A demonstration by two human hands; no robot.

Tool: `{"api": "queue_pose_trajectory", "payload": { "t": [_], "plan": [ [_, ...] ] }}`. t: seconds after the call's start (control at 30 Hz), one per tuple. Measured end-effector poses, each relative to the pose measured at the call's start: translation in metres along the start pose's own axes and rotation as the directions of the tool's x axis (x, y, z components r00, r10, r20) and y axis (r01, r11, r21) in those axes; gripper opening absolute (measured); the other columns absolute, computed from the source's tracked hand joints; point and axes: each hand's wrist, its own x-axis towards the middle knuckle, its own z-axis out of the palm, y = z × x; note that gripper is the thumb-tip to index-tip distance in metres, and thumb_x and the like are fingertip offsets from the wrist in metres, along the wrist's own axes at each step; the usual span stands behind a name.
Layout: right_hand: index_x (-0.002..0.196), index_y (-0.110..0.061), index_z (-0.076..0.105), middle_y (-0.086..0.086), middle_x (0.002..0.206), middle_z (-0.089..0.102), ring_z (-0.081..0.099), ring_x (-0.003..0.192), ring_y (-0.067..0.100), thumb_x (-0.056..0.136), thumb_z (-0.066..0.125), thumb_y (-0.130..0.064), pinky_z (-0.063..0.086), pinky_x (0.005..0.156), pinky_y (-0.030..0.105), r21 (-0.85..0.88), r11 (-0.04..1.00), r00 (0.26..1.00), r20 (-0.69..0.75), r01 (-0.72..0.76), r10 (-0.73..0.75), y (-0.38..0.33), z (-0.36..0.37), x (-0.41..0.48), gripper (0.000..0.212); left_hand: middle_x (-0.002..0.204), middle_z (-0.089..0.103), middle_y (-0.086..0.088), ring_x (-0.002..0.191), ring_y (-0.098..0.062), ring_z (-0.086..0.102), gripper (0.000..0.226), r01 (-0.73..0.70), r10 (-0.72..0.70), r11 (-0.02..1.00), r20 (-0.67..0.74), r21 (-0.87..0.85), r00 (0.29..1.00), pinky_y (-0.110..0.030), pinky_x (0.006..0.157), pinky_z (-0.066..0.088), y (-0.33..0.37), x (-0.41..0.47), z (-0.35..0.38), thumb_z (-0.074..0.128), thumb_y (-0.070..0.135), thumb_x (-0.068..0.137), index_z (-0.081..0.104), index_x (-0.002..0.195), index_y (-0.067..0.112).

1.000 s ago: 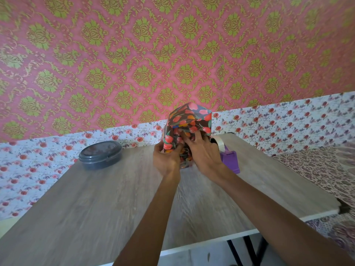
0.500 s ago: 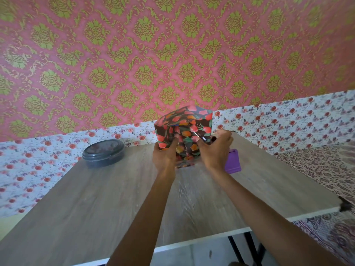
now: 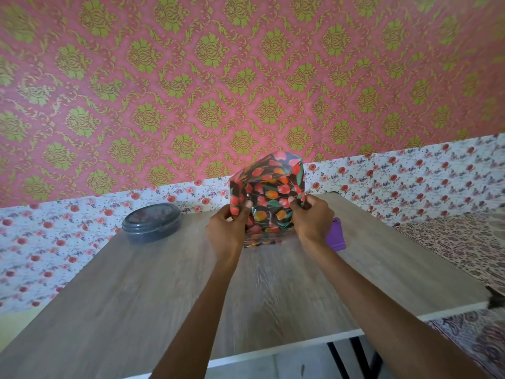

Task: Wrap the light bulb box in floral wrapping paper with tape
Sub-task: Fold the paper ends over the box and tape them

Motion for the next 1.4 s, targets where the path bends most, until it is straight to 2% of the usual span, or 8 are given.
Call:
{"api": "queue_pose_trajectory", "payload": {
  "t": [0.13, 0.27, 0.47, 0.77, 0.97, 1.1, 1.27, 1.4],
  "plan": [
    [0.074, -0.009, 0.063, 0.003, 0.071, 0.067, 0.061, 0.066, 0.022, 0.088, 0.069, -0.041, 0.045, 0.057, 0.032, -0.050, 0.999, 1.000, -0.004, -0.015, 0.015, -0.004, -0.004, 0.002, 0.036, 0.091, 0.067, 0.017, 0.086, 0.003, 0.064, 0.035, -0.156, 0.158, 0.987, 0.164, -0.025, 0.974, -0.022, 0.079, 0.055, 0.001, 0.000, -0.002, 0.068, 0.043, 0.089, 0.062, 0.116, 0.022],
    [0.077, -0.014, 0.057, 0.001, 0.074, 0.064, 0.060, 0.071, 0.023, 0.090, 0.066, -0.043, 0.043, 0.059, 0.031, -0.061, 0.998, 1.000, 0.005, -0.021, 0.021, -0.007, -0.002, -0.002, 0.034, 0.072, 0.067, 0.000, 0.068, -0.019, 0.064, 0.028, -0.185, 0.177, 0.979, 0.091, 0.084, 0.980, -0.041, 0.063, 0.054, -0.004, 0.002, -0.004, 0.057, 0.037, 0.097, 0.062, 0.085, 0.012],
    [0.082, -0.012, 0.052, 0.002, 0.075, 0.061, 0.061, 0.071, 0.024, 0.094, 0.060, -0.045, 0.031, 0.049, 0.028, -0.081, 0.997, 1.000, -0.021, 0.011, -0.013, -0.011, 0.000, -0.016, 0.036, 0.047, 0.042, 0.004, 0.043, -0.006, 0.035, 0.054, -0.134, 0.131, 0.988, 0.043, 0.073, 0.990, -0.019, 0.044, 0.022, 0.007, 0.000, -0.013, 0.049, 0.050, 0.097, 0.050, 0.059, 0.013],
    [0.120, -0.021, 0.048, -0.001, 0.112, 0.069, 0.067, 0.100, 0.024, 0.046, 0.072, -0.086, 0.057, 0.074, 0.044, 0.086, 0.996, 0.998, 0.061, 0.029, -0.034, -0.022, 0.009, -0.043, 0.101, 0.048, 0.049, -0.015, 0.043, -0.011, 0.032, 0.051, -0.159, 0.162, 0.984, -0.040, 0.079, 0.986, -0.028, 0.048, 0.024, 0.019, 0.016, -0.030, 0.068, 0.034, 0.090, 0.051, 0.054, 0.003],
    [0.118, -0.018, 0.047, 0.004, 0.109, 0.069, 0.066, 0.098, 0.030, 0.052, 0.079, -0.076, 0.047, 0.067, 0.035, 0.011, 0.999, 0.999, 0.012, -0.032, 0.032, -0.028, 0.013, -0.054, 0.093, 0.059, 0.067, 0.007, 0.054, -0.011, 0.064, 0.030, -0.104, 0.111, 0.992, -0.108, 0.068, 0.988, -0.032, 0.056, 0.053, 0.018, 0.016, -0.036, 0.078, 0.042, 0.080, 0.070, 0.066, 0.017],
    [0.119, -0.019, 0.045, 0.003, 0.109, 0.068, 0.065, 0.100, 0.030, 0.055, 0.082, -0.071, 0.044, 0.066, 0.034, 0.029, 0.999, 0.999, -0.017, -0.028, 0.028, -0.028, 0.016, -0.061, 0.090, 0.088, 0.071, 0.009, 0.078, -0.004, 0.067, 0.037, -0.038, 0.036, 0.999, 0.080, 0.027, 0.996, -0.023, 0.067, 0.055, 0.005, 0.014, -0.033, 0.080, 0.044, 0.076, 0.068, 0.100, 0.019],
    [0.127, -0.010, 0.052, 0.006, 0.118, 0.066, 0.060, 0.111, 0.029, 0.071, 0.082, -0.052, 0.038, 0.074, 0.032, 0.052, 0.999, 1.000, -0.001, -0.002, 0.002, -0.028, 0.014, -0.065, 0.076, 0.057, 0.061, 0.001, 0.052, -0.019, 0.056, 0.034, 0.068, -0.068, 0.998, 0.006, 0.012, 0.998, -0.027, 0.046, 0.040, -0.009, 0.011, -0.022, 0.071, 0.030, 0.088, 0.059, 0.061, 0.014],
    [0.104, -0.009, 0.068, 0.011, 0.093, 0.070, 0.064, 0.089, 0.031, 0.093, 0.064, -0.035, 0.037, 0.067, 0.028, 0.022, 0.998, 0.999, -0.019, 0.052, -0.051, -0.019, 0.009, -0.051, 0.029, 0.051, 0.054, -0.001, 0.050, -0.019, 0.045, 0.037, 0.134, -0.131, 0.991, -0.100, 0.026, 0.986, -0.025, 0.044, 0.025, -0.006, 0.010, -0.021, 0.075, 0.026, 0.083, 0.054, 0.055, 0.013]
  ]
}}
